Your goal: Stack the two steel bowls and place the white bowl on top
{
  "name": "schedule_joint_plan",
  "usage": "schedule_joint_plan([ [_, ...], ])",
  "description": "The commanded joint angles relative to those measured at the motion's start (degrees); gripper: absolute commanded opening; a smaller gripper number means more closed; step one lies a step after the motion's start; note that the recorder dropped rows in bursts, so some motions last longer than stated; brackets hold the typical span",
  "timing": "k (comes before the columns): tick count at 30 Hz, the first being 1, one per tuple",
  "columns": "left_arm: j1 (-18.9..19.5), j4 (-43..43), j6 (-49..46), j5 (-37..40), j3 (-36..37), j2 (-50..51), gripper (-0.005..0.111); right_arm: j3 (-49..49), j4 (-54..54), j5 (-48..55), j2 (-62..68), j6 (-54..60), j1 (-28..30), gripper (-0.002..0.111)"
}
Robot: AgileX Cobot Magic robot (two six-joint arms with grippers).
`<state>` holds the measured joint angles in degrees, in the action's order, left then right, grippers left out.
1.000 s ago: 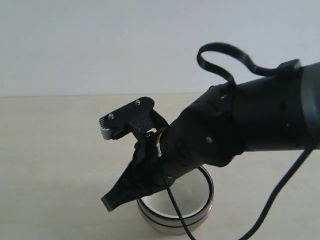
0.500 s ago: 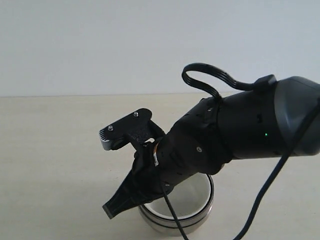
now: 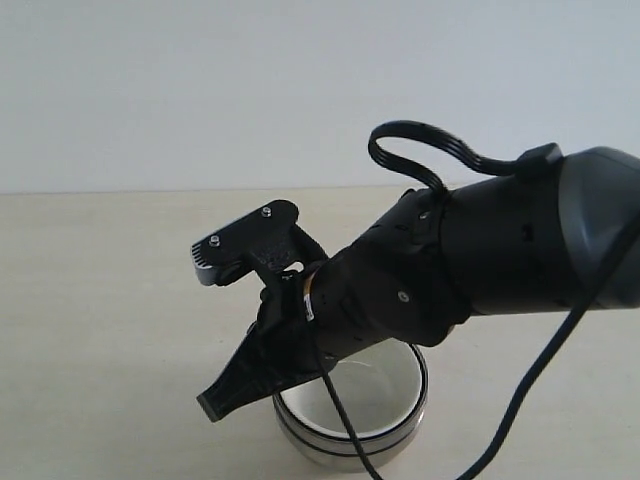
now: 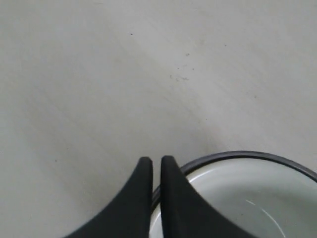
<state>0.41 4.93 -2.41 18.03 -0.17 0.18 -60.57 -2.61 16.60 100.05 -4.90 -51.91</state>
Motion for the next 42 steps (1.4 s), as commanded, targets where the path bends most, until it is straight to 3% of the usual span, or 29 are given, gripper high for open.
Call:
schedule_joint_plan([
  [1, -0.3, 0.0, 0.3, -0.4, 0.2, -0.2, 0.004, -0.1, -3.0, 0.9, -0.2, 0.4, 0.0, 0.0],
  [12, -0.3, 0.0, 0.3, -0.4, 0.2, -0.2, 0.004, -0.1, -4.8, 3.3, -0.2, -3.9, 9.2, 0.0],
  [18, -0.3, 0.0, 0.3, -0.4, 0.2, -0.2, 0.004, -0.1, -6.1, 2.7, -5.2, -4.2, 10.3, 0.0],
  [21, -0.3, 0.0, 0.3, -0.4, 0.2, -0.2, 0.004, -0.1, -6.1, 7.7, -10.1, -3.7, 10.3, 0.0],
  [26, -0.3, 0.0, 0.3, -0.4, 0.2, -0.2, 0.004, 7.0, -6.1, 11.0, -19.2, -2.7, 7.8, 0.0],
  [34, -0.3, 0.0, 0.3, -0.4, 0.2, -0.2, 0.004, 22.2, -2.8, 10.8, -34.8, -2.4, -1.7, 0.0],
  [38, -0.3, 0.0, 0.3, -0.4, 0.2, -0.2, 0.004, 27.3, -2.8, 13.3, -34.7, -1.9, -5.9, 0.0],
  [42, -0.3, 0.0, 0.3, -0.4, 0.2, -0.2, 0.004, 28.6, -2.9, 13.5, -30.6, -2.2, -5.8, 0.0],
])
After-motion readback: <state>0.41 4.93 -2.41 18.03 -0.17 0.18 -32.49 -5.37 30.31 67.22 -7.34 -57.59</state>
